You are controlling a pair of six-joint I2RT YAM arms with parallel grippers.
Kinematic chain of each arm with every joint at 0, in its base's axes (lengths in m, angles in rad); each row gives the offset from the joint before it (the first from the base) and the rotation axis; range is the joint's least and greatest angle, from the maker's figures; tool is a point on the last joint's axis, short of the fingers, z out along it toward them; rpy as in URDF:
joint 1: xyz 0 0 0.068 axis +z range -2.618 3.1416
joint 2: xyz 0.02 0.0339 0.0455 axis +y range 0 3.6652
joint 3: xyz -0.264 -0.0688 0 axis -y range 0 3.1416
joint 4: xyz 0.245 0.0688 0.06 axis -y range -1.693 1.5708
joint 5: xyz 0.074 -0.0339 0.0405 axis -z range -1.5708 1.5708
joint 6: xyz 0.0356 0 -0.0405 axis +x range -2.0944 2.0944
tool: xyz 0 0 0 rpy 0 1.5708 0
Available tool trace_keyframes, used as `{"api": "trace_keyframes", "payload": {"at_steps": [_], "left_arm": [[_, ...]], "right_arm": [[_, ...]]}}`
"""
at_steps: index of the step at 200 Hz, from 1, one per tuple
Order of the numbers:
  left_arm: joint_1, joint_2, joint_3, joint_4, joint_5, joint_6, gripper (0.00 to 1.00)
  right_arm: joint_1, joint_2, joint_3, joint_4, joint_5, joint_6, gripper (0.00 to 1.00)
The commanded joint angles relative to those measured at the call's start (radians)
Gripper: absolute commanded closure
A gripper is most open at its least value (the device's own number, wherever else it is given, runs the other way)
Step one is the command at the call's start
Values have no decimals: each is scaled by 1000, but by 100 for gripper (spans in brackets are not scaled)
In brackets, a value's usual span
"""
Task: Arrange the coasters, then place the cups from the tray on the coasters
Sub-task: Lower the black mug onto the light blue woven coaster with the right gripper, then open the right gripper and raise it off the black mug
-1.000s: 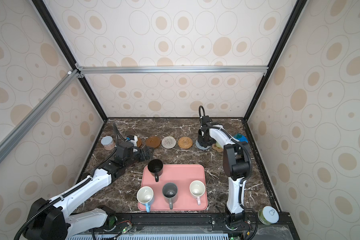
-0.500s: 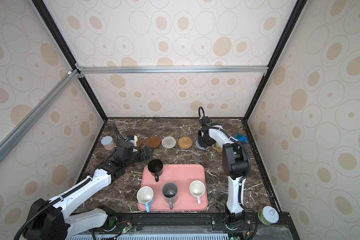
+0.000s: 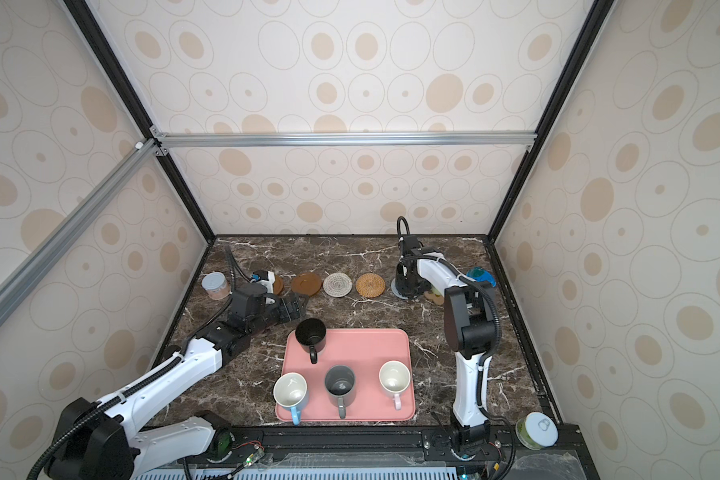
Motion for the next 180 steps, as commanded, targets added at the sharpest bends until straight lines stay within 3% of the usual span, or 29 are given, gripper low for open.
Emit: {"api": "trace_keyframes", "payload": {"at_steps": [1, 43, 93, 180], "left_arm": [[-3, -22, -6, 7, -10, -14, 0], [-6, -25, -4, 3, -12, -12, 0], [-5, -26, 5, -6, -20, -3, 0], [-5, -45, 28, -42, -55, 26, 0]], "right_arm": [[-3, -17, -15, 20, 1, 15, 79], [-3, -34, -19, 12, -7, 23, 66], [-3, -92, -20, -11, -12, 24, 56], [-2, -289, -129, -41, -39, 48, 52]]}}
